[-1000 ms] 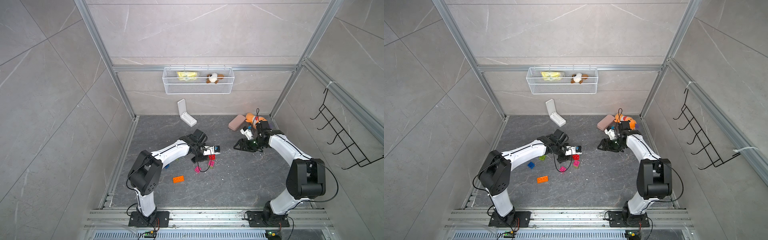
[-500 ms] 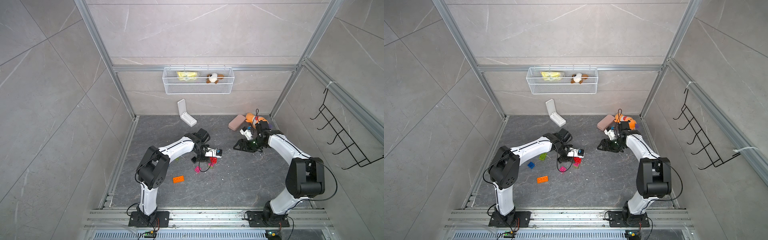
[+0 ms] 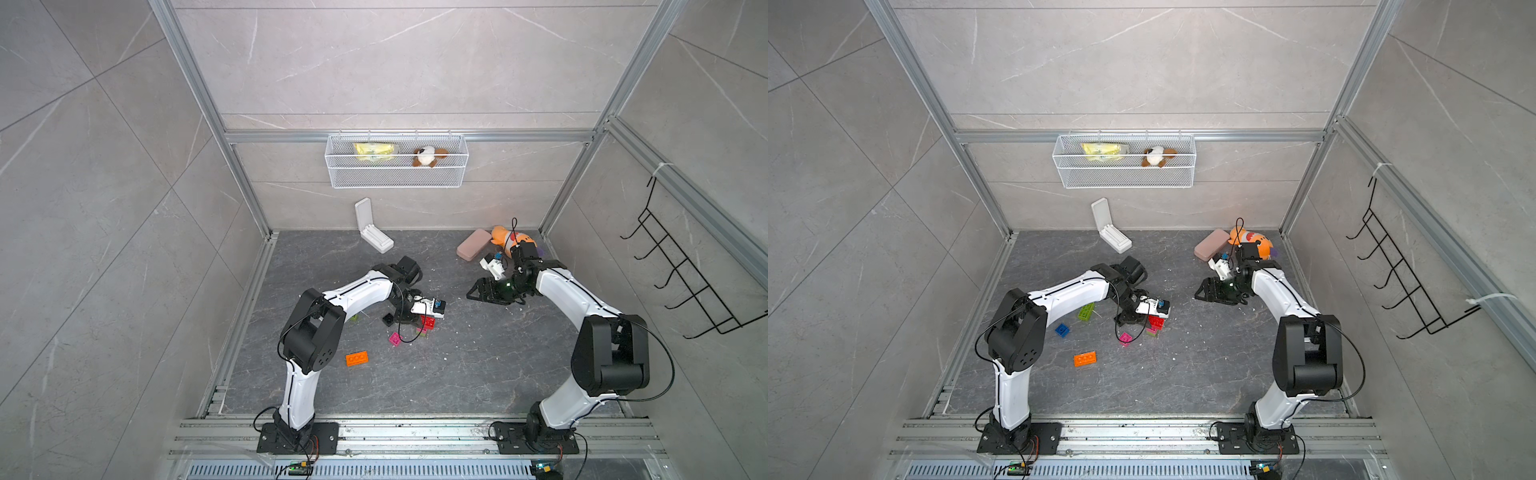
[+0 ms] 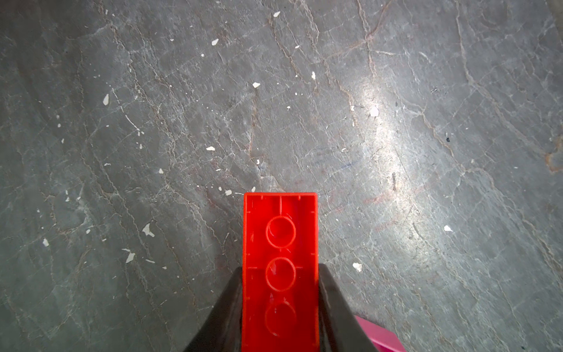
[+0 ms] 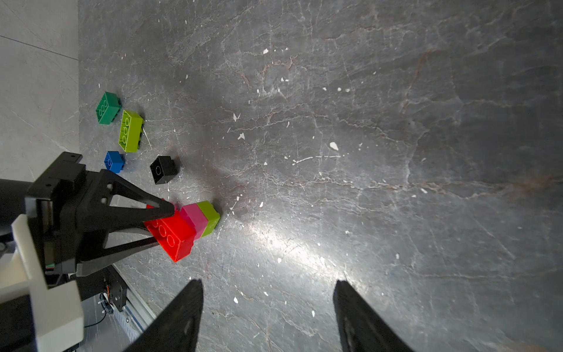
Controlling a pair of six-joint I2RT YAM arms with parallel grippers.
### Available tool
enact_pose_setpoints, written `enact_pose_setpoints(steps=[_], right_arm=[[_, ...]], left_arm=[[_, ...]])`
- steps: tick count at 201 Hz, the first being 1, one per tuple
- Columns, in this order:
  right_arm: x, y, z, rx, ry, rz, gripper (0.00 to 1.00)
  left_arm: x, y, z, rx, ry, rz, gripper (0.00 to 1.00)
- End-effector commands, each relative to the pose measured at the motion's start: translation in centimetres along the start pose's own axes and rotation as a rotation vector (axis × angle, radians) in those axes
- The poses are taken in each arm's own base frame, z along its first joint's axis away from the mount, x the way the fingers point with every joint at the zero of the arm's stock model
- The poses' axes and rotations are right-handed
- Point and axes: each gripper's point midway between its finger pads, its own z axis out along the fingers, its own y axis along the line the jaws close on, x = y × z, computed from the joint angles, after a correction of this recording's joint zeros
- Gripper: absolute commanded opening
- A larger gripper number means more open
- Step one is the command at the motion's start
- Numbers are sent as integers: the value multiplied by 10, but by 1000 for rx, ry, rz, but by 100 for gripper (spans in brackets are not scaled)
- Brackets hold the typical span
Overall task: Assemble a carrot with lego
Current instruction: Assemble the lego brick with the lego brick.
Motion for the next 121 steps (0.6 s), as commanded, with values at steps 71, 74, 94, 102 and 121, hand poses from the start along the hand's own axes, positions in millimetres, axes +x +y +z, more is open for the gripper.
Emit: enact_pose_setpoints(steps=[71,74,94,102,121], right_arm=[[7,-4,9,-10,35,31,70],[7,-3,10,-11,36,30,71],[7,-4,10,-9,38,34,70],[7,-5,11,-10,39,34,70],[8,-5,11,-9,41,37,70]], left_arm=[[-2,-4,8,56,-10,-3,17],[-2,-4,8,58,-9,-5,17],[1,-5,9,57,5,-24,17],[2,-4,10,49,9,-39,17],[8,-5,13,35,19,-58,17]])
